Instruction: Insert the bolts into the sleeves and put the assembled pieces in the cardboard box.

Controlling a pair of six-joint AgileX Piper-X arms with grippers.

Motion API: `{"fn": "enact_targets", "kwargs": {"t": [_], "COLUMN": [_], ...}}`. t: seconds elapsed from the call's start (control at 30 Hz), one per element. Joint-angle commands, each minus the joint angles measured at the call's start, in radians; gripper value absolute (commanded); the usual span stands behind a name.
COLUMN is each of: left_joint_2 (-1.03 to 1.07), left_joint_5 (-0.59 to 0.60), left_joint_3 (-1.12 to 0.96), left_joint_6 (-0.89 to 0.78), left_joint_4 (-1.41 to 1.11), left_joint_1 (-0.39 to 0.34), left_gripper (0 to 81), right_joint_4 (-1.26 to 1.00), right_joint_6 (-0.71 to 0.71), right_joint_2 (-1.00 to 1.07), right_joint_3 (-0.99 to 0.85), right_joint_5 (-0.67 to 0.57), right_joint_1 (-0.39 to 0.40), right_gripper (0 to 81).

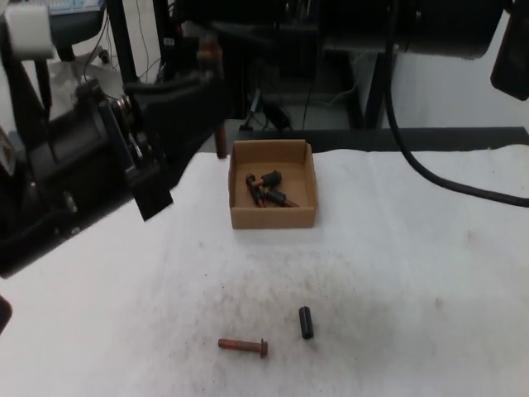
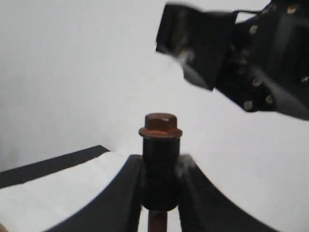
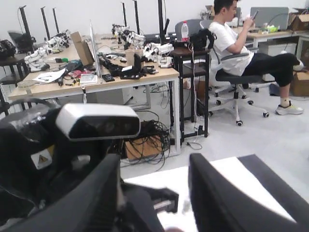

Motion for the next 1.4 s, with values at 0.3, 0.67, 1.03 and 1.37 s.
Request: {"fn": "enact_targets", "kwargs": {"t": [0.3,0.67,1.03,1.37], "left_joint_2": [0.01,0.468,1.046,1.348], "left_joint_5": [-0.112,-0.053,-0.17,-0.339], "left_joint_3": [-0.035,-0.48,-1.12,-1.503], "left_joint_6": [0.04,0.179,0.278,0.393], "left_joint_4": [0.288,0.626,1.059,1.335], "left_joint_1": [0.003,0.034,0.031,0.031], "left_gripper": [0.0,0.0,0.2,0.2], "right_joint_4": [-0.013,0.298,0.522,0.688], "right_joint_6": [0.003,0.003,0.003,-0.041], "right_joint_2": [-0.014,-0.092,-0.172,-0.194], "right_joint_3": [-0.005,-0.005,-0.005,-0.005], "right_joint_5": [0.118,0.159,0.159,0.163], "right_joint_1": [-0.038,-0.163,-0.315,-0.362], "right_gripper": [0.8,0.8,0.8,0.8]}}
